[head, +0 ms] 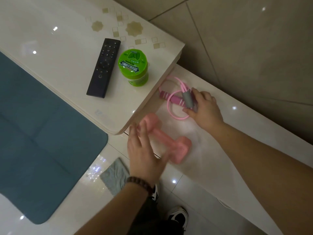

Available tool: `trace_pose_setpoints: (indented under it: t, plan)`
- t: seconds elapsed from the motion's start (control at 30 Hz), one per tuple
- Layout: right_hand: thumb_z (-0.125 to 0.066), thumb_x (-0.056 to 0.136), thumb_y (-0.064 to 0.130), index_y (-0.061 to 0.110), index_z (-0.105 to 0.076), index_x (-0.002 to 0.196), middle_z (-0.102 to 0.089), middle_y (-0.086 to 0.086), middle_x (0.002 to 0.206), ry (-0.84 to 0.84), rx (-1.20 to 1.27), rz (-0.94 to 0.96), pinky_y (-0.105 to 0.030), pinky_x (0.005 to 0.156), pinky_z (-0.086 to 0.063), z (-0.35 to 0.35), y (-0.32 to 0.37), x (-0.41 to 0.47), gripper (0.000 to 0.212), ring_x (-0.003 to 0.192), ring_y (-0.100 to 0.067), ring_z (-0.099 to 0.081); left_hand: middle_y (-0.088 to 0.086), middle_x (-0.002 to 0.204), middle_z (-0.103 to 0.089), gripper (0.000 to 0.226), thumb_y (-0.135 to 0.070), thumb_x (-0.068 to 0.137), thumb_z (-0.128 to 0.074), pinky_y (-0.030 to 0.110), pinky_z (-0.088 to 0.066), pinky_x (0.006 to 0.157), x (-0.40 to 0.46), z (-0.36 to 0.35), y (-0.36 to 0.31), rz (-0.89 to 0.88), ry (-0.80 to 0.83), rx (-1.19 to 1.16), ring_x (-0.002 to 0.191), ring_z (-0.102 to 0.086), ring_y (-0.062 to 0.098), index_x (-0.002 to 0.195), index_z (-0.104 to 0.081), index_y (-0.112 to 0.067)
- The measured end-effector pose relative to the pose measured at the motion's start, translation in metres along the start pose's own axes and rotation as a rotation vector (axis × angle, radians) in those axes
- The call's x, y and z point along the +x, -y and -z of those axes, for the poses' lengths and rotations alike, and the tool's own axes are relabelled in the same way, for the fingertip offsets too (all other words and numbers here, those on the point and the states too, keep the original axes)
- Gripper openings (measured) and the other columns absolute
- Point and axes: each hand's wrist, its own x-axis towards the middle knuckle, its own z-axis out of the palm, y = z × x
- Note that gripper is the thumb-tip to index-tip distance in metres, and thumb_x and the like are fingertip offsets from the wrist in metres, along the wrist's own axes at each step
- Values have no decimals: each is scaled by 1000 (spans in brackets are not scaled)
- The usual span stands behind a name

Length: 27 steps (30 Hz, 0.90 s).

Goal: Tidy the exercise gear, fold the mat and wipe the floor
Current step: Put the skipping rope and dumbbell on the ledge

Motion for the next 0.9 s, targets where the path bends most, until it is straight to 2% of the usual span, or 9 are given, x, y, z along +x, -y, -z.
trace_pose_setpoints:
  t: [0.07,0.13,0.17,0.27,0.37,0.5,0.63,0.77,0.9]
  plan:
    - [-68,82,43,22,-30,145,-35,-13,143,22,18,-11,-44,98,-39,1,-3,-5,78,126,-33,-35,20,159,-1,124,-81,61,-53,49,-10,116,-21,-15,-13,-42,72,116,148,0,35,153,-9,-12]
    - [-69,81,43,25,-28,146,-31,-12,147,47,45,-30,-47,103,-37,2,-6,-10,79,132,-34,-29,15,158,19,123,-85,58,-47,53,2,116,-28,-32,-20,-18,164,254,144,23,36,154,-3,-21]
    - [-69,80,43,26,-28,146,-30,-12,148,57,52,-33,-47,104,-36,2,-7,-12,80,134,-34,-27,14,158,23,117,-84,60,-49,56,5,115,-26,-38,-22,-6,184,318,141,29,38,153,-7,-26]
    - [-70,80,44,27,-29,146,-30,-12,148,66,50,-15,-46,105,-34,5,-7,-16,79,134,-34,-27,15,161,2,79,-73,66,-59,68,-7,111,-15,-46,-22,-16,167,407,141,15,52,133,-40,-36]
    - [-70,80,44,27,-28,146,-27,-12,150,66,39,0,-45,105,-33,7,-5,-17,80,136,-34,-24,17,158,-17,55,-70,70,-46,75,-19,104,-7,-44,-13,-75,132,463,139,1,59,115,-49,-39]
    - [-65,81,51,30,-21,148,-25,-10,150,14,-64,23,-44,102,-35,0,4,-15,83,136,-32,-25,18,154,-30,54,-71,71,-41,78,-25,98,1,-39,-1,-138,70,495,137,-8,60,111,-57,-37]
    - [-52,87,58,37,-9,148,-32,-8,144,-31,-200,14,-44,92,-36,-13,19,1,78,128,-31,-33,19,153,-31,54,-66,65,-56,77,-28,97,2,-41,0,-146,45,493,136,-10,62,110,-56,-36]
    - [-59,87,37,36,-24,144,-42,-9,127,-45,-288,18,-40,81,-35,-20,27,13,67,114,-29,-38,19,153,-31,57,-66,63,-57,76,-29,98,2,-43,3,-159,15,496,136,-10,62,112,-53,-37]
    - [-59,87,32,33,-32,139,-43,-9,123,-121,-316,-51,-38,75,-28,-10,17,14,58,110,-30,-39,20,151,-34,56,-65,65,-59,75,-31,97,3,-44,2,-161,4,475,135,-12,62,111,-55,-35]
